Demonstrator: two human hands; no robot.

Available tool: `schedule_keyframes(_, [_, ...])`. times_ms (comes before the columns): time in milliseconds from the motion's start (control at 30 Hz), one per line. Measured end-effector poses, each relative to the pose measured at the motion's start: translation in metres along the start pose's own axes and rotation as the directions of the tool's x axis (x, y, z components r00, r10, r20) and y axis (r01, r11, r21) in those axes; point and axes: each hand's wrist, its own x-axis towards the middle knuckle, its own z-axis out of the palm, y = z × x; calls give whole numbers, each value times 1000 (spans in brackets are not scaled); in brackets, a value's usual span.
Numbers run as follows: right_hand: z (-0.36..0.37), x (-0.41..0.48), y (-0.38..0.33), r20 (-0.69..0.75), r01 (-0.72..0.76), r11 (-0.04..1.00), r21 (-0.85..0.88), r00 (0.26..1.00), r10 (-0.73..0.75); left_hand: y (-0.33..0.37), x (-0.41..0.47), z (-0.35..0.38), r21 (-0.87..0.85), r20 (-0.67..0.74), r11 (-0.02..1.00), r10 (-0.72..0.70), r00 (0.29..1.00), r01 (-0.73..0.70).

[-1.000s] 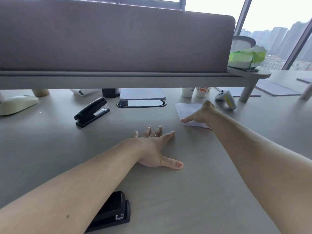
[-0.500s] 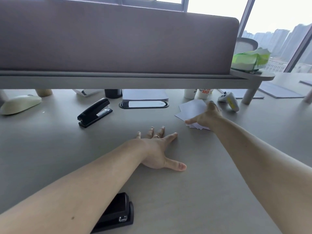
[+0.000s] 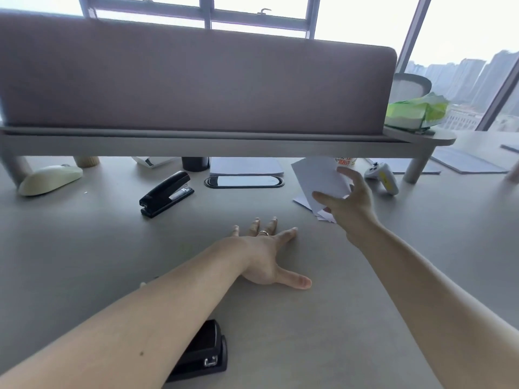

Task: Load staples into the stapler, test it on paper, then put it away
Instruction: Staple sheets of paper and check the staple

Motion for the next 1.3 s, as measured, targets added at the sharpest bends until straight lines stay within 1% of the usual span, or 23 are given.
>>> schedule_keyframes(67, [-1, -27, -12, 26, -8, 973, 229, 1000, 2, 1, -1, -1, -10, -15, 1000, -5, 1000, 4])
schedule_keyframes(133, [-3, -56, -19, 48, -5, 943, 334, 999, -11, 1, -5, 1, -16, -48, 1000, 0, 999, 0])
schedule_keyframes(200, [-8, -86, -25, 73, -7, 926, 377, 997, -22, 2, -11, 5, -45, -81, 999, 15, 997, -18])
schedule_keyframes(267, [-17, -116, -29, 84, -9, 927, 376, 996, -24, -1, -22, 4, -117, -131, 992, 32, 991, -48])
schedule_keyframes(300, [-21, -130, -30, 90, -10, 926, 378, 996, -26, -5, -27, 2, -184, -200, 980, 36, 979, -73])
schedule_keyframes(333, [-25, -142, -31, 99, -15, 921, 388, 995, -26, -8, -33, -1, -301, -304, 947, 12, 953, -108])
schedule_keyframes(367, [-28, -153, -32, 119, -26, 912, 409, 993, -25, -13, -39, -4, -463, -412, 872, -53, 910, -158])
schedule_keyframes(400, [-30, -162, -33, 139, -41, 903, 427, 990, -20, -16, -47, -6, -626, -477, 748, -144, 867, -220])
schedule_keyframes(433, [-32, -170, -35, 157, -53, 900, 433, 988, -18, -18, -55, -7, -754, -477, 600, -220, 851, -267])
schedule_keyframes(467, [-33, -178, -38, 176, -61, 907, 418, 984, -15, -20, -64, -6, -839, -441, 460, -262, 859, -290])
schedule_keyframes(500, [-33, -186, -41, 196, -60, 920, 388, 981, -18, -21, -73, -4, -886, -401, 359, -272, 875, -294])
schedule_keyframes(533, [-33, -194, -44, 221, -54, 935, 350, 975, -27, -22, -81, 0, -906, -378, 304, -268, 886, -294])
schedule_keyframes(567, [-32, -204, -49, 251, -51, 947, 317, 967, -33, -23, -88, 5, -912, -375, 278, -267, 888, -302])
schedule_keyframes(600, [-31, -213, -52, 285, -52, 955, 292, 958, -35, -23, -94, 8, -907, -395, 273, -278, 876, -322])
schedule_keyframes(633, [-31, -221, -56, 319, -63, 958, 278, 947, -30, -24, -100, 10, -893, -425, 293, -296, 856, -343])
schedule_keyframes(700, [-33, -234, -60, 384, -85, 963, 256, 923, -21, -26, -110, 11, -859, -477, 368, -321, 818, -356])
schedule_keyframes(767, [-37, -240, -61, 442, -110, 970, 217, 897, 3, -31, -121, 12, -843, -473, 418, -276, 837, -339])
schedule_keyframes(867, [-45, -235, -65, 464, -263, 927, 268, 878, 115, -35, -140, 14, -825, -442, 461, -168, 881, -326])
schedule_keyframes(933, [-47, -231, -67, 475, -302, 916, 266, 868, 148, -35, -146, 16, -810, -443, 488, -145, 885, -325])
schedule_keyframes(1033, [-38, -229, -64, 464, -249, 952, 180, 874, 141, -32, -150, 25, -786, -422, 531, -85, 902, -318])
schedule_keyframes(1100, [-29, -231, -54, 432, -196, 971, 136, 894, 120, -32, -150, 31, -732, -451, 598, -68, 890, -325])
schedule_keyframes(1233, [-19, -238, -34, 374, -123, 992, 8, 921, 111, -37, -146, 33, -605, -542, 749, -140, 828, -269])
schedule_keyframes(1300, [-19, -236, -27, 364, -97, 995, -14, 927, 95, -39, -144, 34, -528, -548, 822, -134, 826, -216])
